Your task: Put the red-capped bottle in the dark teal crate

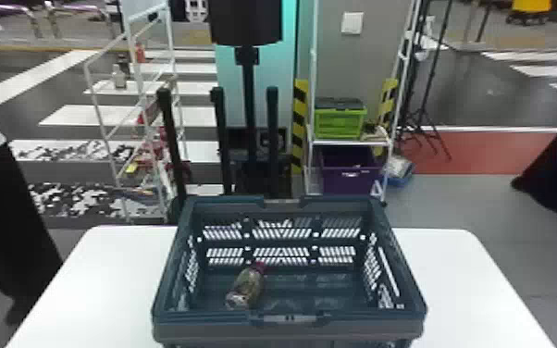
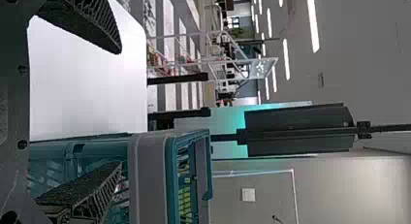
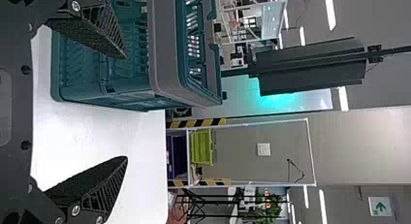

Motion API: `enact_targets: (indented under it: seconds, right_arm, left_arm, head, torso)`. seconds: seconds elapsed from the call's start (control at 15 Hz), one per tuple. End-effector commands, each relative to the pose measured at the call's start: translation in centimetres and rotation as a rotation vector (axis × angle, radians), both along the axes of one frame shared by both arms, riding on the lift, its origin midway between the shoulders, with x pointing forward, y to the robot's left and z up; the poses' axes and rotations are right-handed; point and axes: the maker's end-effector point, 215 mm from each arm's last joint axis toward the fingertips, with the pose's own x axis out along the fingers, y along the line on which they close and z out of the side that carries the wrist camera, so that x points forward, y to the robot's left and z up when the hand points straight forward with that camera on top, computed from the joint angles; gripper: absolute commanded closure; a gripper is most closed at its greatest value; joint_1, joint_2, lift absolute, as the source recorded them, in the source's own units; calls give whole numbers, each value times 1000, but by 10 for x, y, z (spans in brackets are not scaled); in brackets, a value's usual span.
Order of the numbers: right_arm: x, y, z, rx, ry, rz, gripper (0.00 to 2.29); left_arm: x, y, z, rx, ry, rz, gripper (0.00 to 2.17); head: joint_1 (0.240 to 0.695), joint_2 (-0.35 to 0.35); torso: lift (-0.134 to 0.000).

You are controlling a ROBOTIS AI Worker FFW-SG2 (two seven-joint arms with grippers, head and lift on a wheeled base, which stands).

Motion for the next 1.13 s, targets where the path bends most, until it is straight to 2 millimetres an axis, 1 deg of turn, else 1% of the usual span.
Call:
enact_targets:
  seconds: [0.0,0.2,0.67,1.07]
  right_arm:
    - [0,0,1,0,-3,-1,151]
    - [0,1,0,1,0,0,151]
    - [2,2,2,0,0,2,151]
    - [2,2,2,-1,0,1,151]
  left_arm:
    - [0,1,0,1,0,0,70]
    - [-1,0,-2,-5,0,-2,73]
    - [-3,6,-1,-5,-6,3,73]
    - [-3,6,-1,-8,-7,-1,73]
  head:
    - [499,0]
    - [499,0]
    - [499,0]
    - [499,0]
  torso:
    - [0]
    - [0]
    - [0]
    - [0]
